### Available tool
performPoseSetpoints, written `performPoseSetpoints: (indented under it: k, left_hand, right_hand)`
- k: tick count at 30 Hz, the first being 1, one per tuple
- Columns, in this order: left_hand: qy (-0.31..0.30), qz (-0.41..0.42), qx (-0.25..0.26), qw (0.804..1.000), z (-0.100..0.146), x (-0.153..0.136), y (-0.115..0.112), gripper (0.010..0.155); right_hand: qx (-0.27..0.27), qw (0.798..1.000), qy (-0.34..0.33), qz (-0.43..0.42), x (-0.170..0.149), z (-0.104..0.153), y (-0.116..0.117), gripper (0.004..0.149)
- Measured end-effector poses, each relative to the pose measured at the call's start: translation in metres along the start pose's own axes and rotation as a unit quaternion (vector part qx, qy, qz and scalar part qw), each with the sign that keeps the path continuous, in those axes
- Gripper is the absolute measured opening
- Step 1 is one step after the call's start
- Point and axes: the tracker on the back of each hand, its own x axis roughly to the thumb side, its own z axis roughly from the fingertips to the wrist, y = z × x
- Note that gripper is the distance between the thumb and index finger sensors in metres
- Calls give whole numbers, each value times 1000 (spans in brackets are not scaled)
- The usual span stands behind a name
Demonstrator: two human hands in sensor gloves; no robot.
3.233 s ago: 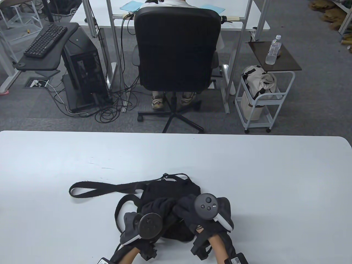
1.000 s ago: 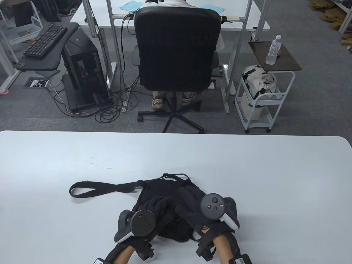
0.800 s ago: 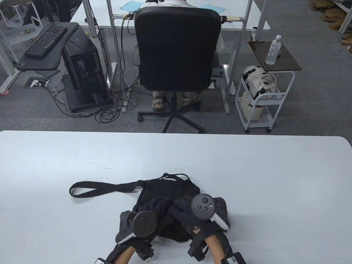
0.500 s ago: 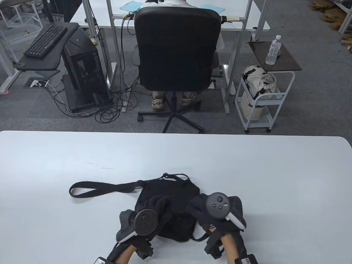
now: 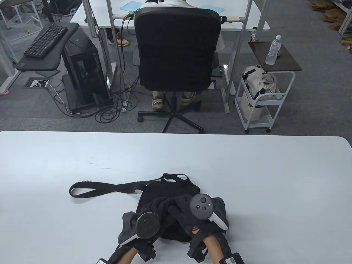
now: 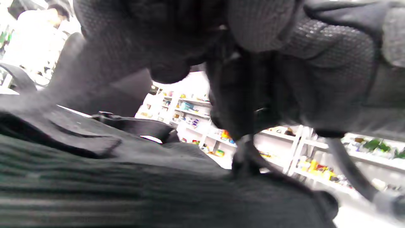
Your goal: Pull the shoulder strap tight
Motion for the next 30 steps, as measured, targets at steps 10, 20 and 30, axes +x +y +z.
performPoseSetpoints:
  k: [10,20,30]
  left_hand:
    - [11,-25,-9,1000,-3,3,3,63]
    - [0,-7,-12,1000,0,4,1,62]
    - [7,-63,-28,998,2,-9,2,63]
  right_hand:
    - [-9,999,0,47,-33,21,-38,34]
    - [38,999,-3,3,-20,10,-18,75]
    - [40,998,-5,47,-16,10,-19,35]
